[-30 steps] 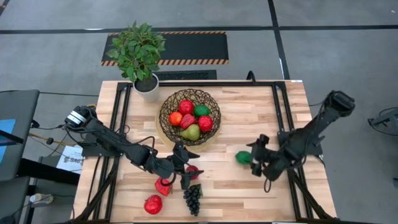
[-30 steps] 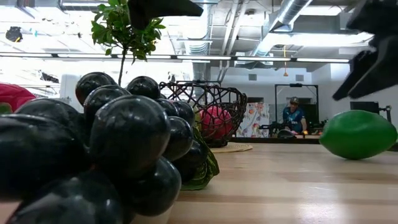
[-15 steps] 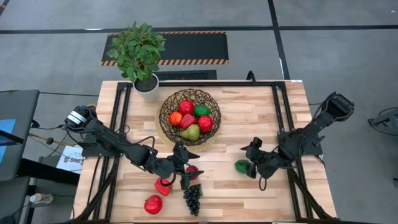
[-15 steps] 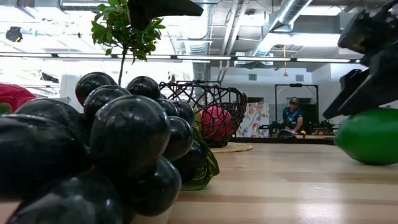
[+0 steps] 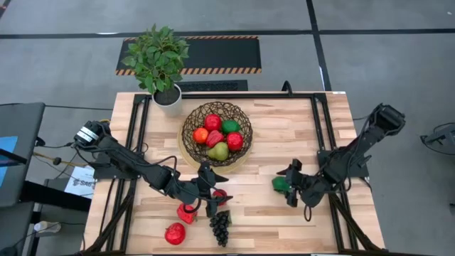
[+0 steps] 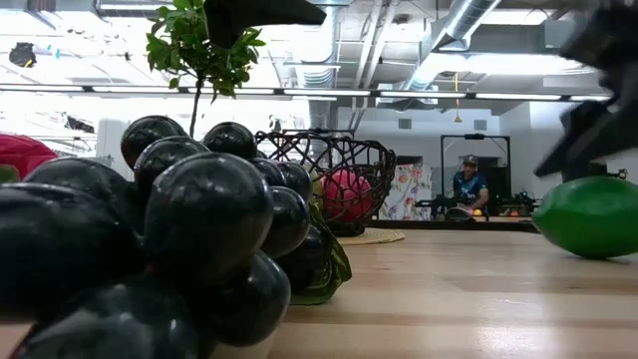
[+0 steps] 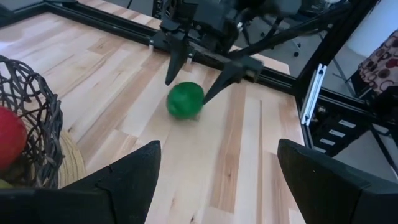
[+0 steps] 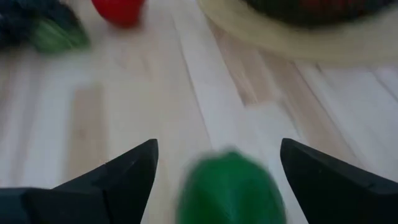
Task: Build produce basket
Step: Put the green lime into the basket
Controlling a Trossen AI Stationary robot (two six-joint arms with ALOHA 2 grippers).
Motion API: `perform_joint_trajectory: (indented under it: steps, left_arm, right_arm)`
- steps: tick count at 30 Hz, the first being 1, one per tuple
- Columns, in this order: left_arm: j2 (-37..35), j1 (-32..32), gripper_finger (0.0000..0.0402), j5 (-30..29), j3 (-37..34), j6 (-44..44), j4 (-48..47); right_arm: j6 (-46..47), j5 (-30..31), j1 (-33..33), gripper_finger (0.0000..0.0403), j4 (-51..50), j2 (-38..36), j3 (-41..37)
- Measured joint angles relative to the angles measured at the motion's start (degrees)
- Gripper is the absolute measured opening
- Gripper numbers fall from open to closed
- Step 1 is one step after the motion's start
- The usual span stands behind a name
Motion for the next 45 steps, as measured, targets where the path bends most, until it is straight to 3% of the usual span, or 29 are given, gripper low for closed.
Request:
perform_joint_trajectory:
  steps: [4,17,27,31,35,38,41,45]
  left_arm:
    - [0.0,0.0,0.0309,0.1,0.0,0.0,0.0]
    - [0.0,0.0,0.0309,0.6,0.0,-0.2,0.0]
    - [0.0,0.0,0.0309,0.7,0.0,-0.2,0.0]
    - [0.0,0.0,0.0309,0.2,0.0,-0.2,0.1]
    - [0.0,0.0,0.0309,-0.8,-0.1,1.6,2.5]
    - [0.7,0.0,0.0309,-0.9,-0.1,6.8,7.6]
    - [2.7,0.2,0.0309,0.8,-0.1,14.0,16.8]
    - [7.0,1.2,0.0309,4.6,-0.1,23.9,32.1]
  right_arm:
    - [7.6,0.3,1.1,0.0358,-5.6,4.2,0.0]
    - [17.1,-0.2,3.2,0.032,-1.3,16.0,0.1]
    - [21.1,-1.4,4.5,0.0306,-1.7,12.2,-0.1]
    - [20.5,2.7,4.5,0.0306,-1.5,7.9,0.5]
    - [11.9,12.5,4.5,0.0306,3.0,2.2,3.6]
    - [-3.8,18.2,4.5,0.0306,15.5,-1.4,5.7]
    - [-24.1,18.0,4.2,0.0306,34.4,-2.6,7.0]
    - [-45.1,12.6,4.0,0.0306,56.0,-1.1,8.2]
